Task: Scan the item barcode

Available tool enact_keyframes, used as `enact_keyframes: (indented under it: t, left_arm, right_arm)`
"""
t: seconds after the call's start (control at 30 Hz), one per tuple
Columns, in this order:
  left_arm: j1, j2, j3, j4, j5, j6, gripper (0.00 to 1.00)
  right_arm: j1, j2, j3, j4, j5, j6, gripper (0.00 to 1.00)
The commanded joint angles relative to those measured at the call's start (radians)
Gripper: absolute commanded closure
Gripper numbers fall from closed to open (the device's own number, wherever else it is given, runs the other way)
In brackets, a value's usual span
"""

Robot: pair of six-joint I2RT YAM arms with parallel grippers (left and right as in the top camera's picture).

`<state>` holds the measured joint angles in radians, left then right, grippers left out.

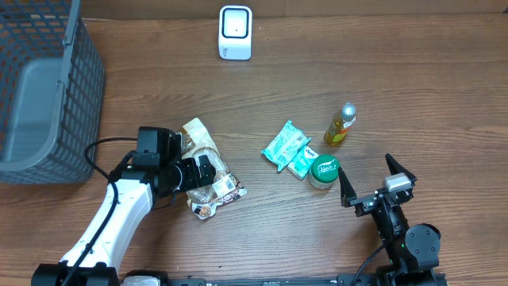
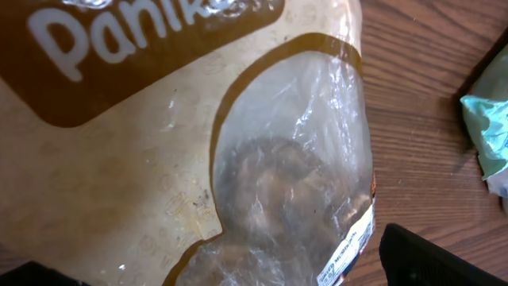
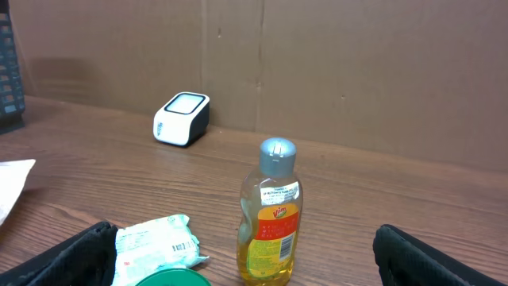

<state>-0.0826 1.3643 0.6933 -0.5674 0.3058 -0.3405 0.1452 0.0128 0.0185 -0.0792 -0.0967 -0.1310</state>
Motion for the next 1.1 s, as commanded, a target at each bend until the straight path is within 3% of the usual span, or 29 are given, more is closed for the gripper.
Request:
enact_keyframes:
  t: [0.0, 0.2, 0.37, 0.53, 0.73, 0.8, 1.07]
  left_arm:
    - [0.004, 0.008, 0.007, -0.046, -0.001, -0.004, 0.00]
    - [0.004, 0.009, 0.097, -0.225, -0.002, -0.021, 0.00]
    - [0.003, 0.009, 0.279, -0.376, -0.005, -0.046, 0.00]
    - [-0.010, 0.027, 0.491, -0.536, -0.113, -0.037, 0.00]
    - [-0.030, 0.040, 0.530, -0.581, -0.134, -0.051, 0.00]
    - [-0.027, 0.042, 0.520, -0.608, -0.140, -0.093, 0.00]
    - [-0.024, 0.044, 0.379, -0.634, -0.197, -0.491, 0.00]
  right_arm:
    - [-0.003, -0.010, -0.011, 0.003, 0.006, 0.002, 0.00]
    - [-0.003, -0.010, -0.011, 0.003, 0.006, 0.002, 0.00]
    - [-0.003, -0.010, -0.011, 0.003, 0.006, 0.002, 0.00]
    - [-0.003, -0.010, -0.011, 0.003, 0.006, 0.002, 0.00]
    - [-0.003, -0.010, -0.011, 0.003, 0.006, 0.002, 0.00]
    - [-0.003, -0.010, -0.011, 0.003, 0.006, 0.002, 0.00]
    - [-0.003, -0.010, -0.011, 0.003, 0.006, 0.003, 0.00]
